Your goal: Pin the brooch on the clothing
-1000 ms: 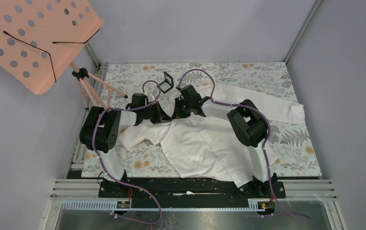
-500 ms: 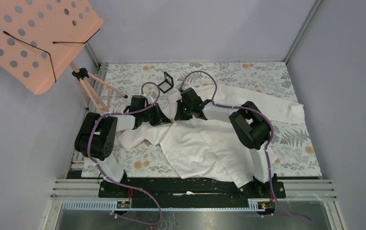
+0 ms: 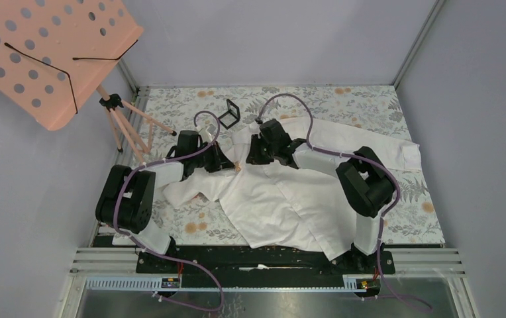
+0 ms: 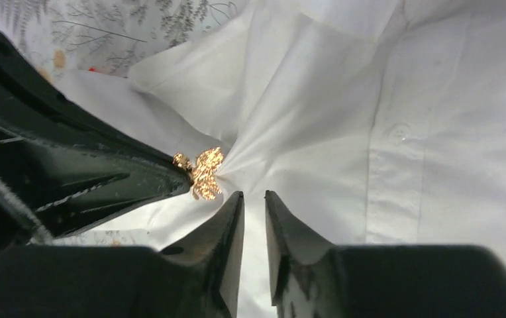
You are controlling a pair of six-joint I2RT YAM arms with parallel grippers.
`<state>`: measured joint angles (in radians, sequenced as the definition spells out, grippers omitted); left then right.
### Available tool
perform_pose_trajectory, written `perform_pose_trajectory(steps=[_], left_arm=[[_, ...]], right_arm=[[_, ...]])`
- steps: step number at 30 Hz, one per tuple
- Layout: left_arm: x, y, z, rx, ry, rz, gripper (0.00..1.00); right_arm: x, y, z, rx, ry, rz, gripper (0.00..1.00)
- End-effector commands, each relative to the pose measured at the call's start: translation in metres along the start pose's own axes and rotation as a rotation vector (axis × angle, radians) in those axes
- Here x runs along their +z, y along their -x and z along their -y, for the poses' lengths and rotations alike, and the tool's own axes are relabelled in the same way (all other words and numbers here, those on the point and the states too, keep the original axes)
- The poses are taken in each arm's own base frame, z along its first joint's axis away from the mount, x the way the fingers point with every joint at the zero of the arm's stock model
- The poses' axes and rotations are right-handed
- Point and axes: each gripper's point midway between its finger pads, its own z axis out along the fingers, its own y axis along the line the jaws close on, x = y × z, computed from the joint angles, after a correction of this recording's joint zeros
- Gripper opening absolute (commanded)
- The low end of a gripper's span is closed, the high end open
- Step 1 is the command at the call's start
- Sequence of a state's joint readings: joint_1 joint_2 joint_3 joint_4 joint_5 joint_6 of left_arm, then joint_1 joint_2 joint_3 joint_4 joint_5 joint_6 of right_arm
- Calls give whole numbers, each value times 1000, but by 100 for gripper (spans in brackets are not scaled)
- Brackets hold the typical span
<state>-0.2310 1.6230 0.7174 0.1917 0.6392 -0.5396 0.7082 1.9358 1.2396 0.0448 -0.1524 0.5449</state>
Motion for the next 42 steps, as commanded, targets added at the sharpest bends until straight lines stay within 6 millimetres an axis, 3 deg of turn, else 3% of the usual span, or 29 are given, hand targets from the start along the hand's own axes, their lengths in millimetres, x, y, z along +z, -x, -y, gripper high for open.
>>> perform_pose_trajectory(steps=[1, 6, 10, 12, 14, 16, 22, 27, 31, 37, 42], left_arm=[[-11, 17, 16, 115, 2, 66, 6], [-23, 24, 31, 183, 41, 93, 36], [-42, 39, 40, 216, 102, 150, 50], [-56, 50, 43, 233, 149, 210, 68], [-66, 58, 40, 232, 207, 247, 79], [-75, 65, 21, 194, 341, 271, 84], [-65, 67, -31, 102, 554, 190, 86], [-46, 77, -46, 90, 579, 168, 87], [-33, 75, -61, 69, 601, 123, 87], [-22, 67, -74, 42, 604, 94, 88], [-19, 64, -84, 34, 633, 90, 86]], right_arm=[[-36, 25, -12, -34, 41, 76, 32], [-62, 22, -1, -25, 7, 99, 52], [-89, 17, 16, -29, -68, 98, 60], [-104, 18, 29, -33, -124, 108, 64], [-118, 16, 42, -35, -174, 101, 68], [-131, 13, 56, -28, -212, 86, 70], [-165, 7, 110, -22, -395, 72, 78], [-190, 2, 156, 54, -526, 40, 84], [-198, -2, 192, 151, -569, 2, 87], [-180, 8, 230, 246, -571, -58, 87], [-155, 25, 235, 271, -496, -85, 83]])
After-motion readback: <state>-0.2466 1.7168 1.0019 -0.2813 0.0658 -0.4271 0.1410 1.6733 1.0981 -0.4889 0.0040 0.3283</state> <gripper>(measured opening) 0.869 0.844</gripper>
